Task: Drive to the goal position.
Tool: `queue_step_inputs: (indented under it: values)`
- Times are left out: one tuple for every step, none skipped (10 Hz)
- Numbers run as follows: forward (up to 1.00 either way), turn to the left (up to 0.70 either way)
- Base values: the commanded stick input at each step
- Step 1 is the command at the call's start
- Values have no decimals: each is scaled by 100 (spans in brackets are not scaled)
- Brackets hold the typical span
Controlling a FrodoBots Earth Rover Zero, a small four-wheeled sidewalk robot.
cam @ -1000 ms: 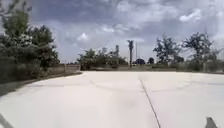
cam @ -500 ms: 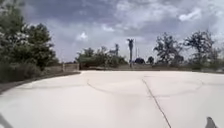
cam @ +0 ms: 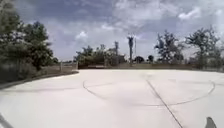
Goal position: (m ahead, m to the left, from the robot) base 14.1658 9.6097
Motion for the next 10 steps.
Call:
queue_step_inputs:
  values:
    - [70,0]
    - [70,0]
    - [70,0]
    - [70,0]
    - [70,0]
    - [70,0]
    - [70,12]
    - [70,29]
    - [70,26]
    - [70,0]
